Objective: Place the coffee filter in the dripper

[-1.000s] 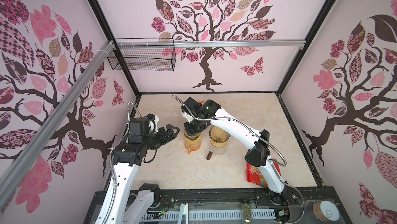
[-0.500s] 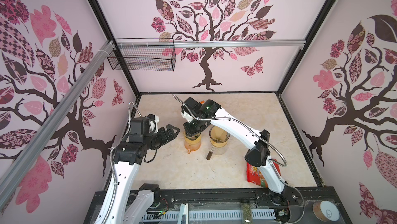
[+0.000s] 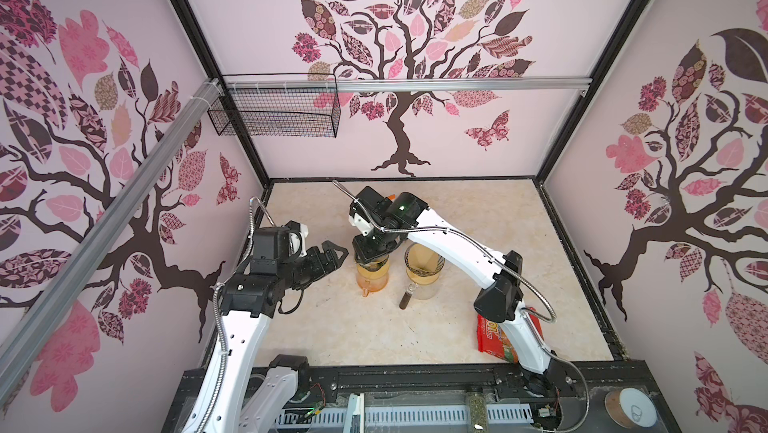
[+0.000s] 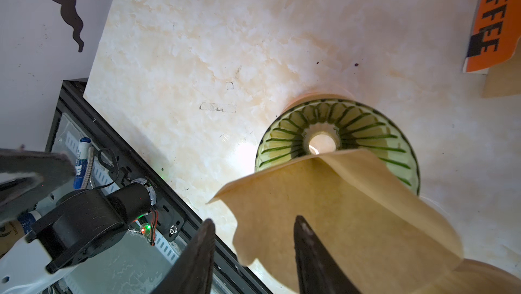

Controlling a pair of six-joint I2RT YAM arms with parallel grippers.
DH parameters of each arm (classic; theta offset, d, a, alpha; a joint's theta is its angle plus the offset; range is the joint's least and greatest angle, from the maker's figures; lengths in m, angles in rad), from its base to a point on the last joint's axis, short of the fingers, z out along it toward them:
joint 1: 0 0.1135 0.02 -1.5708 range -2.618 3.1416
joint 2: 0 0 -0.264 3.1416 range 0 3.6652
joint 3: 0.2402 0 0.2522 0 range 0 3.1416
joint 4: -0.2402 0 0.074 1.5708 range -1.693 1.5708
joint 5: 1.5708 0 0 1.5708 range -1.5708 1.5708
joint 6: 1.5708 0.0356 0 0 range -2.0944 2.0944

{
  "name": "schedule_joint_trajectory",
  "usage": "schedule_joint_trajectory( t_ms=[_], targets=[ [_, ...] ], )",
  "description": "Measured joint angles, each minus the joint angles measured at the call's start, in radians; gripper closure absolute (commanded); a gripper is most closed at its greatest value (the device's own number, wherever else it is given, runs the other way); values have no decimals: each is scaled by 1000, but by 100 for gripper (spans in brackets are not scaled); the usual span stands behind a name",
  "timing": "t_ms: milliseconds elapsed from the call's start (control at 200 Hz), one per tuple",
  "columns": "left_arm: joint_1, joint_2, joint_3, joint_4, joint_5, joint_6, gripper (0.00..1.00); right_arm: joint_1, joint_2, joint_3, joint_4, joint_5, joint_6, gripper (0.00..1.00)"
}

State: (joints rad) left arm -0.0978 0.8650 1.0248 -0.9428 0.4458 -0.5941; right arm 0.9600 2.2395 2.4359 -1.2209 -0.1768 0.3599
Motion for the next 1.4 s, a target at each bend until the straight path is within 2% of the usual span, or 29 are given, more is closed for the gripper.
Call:
schedule_joint_trajectory(
  t_ms=[345, 590, 795, 980, 1401],
  targets=[
    [0, 56, 0, -13, -9, 21, 7, -23, -31, 12, -1, 16, -1, 44],
    [-3, 154, 4, -11, -7, 48, 7, -105, -143, -25, 13, 30, -3, 38],
    [-64, 260, 60, -12, -35, 71, 7, -171, -162, -50, 29, 70, -31, 31],
    [-108, 323, 91, -13, -76, 75, 8, -175, -162, -89, 45, 99, -50, 22],
    [-112, 393, 103, -28, -138, 90, 9, -159, -161, -250, 128, 93, -77, 21]
  ],
)
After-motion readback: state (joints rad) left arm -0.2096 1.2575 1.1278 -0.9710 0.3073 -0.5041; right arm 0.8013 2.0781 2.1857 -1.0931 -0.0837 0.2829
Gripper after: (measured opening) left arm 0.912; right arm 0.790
